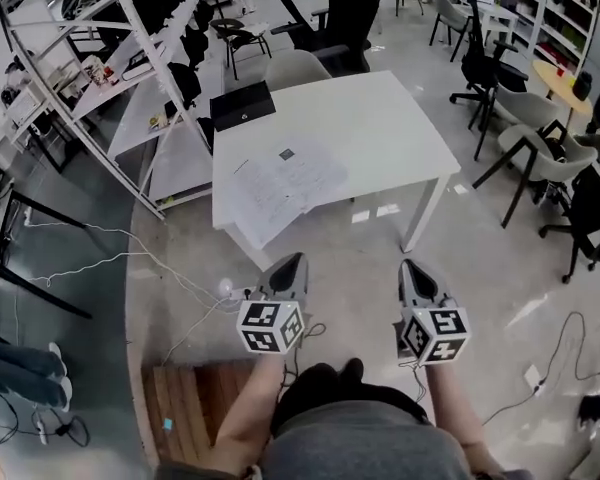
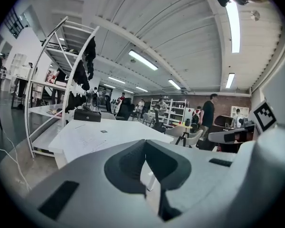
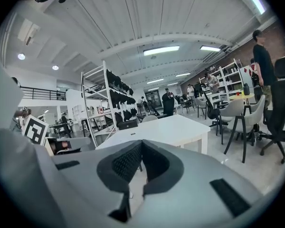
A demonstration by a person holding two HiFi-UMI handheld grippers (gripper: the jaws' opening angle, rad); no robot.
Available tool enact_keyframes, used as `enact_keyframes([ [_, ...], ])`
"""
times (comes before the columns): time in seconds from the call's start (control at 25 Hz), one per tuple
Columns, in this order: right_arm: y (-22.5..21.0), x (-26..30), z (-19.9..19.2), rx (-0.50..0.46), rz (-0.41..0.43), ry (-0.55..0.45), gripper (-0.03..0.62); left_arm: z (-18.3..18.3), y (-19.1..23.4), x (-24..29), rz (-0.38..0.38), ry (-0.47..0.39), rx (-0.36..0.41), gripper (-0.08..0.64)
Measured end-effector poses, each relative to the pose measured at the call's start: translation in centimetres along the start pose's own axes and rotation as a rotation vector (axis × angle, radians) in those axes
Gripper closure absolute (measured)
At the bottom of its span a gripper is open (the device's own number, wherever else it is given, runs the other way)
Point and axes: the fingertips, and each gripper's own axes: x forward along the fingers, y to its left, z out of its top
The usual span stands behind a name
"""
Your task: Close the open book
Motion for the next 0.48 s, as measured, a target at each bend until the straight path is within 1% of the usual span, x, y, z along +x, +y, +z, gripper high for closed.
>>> enact_keyframes([
  [0.24, -0.1, 0.2, 0.3, -0.002, 0.028, -0.001, 0.589, 0.1, 0.9, -0.4, 0.055, -0.004, 0.0, 0.552],
  [0.48, -0.1, 1.2, 0.3, 0.006, 0.043, 0.008, 0.589, -0.2, 1.5, 0.2, 0.072, 0.019, 0.022, 0.552],
])
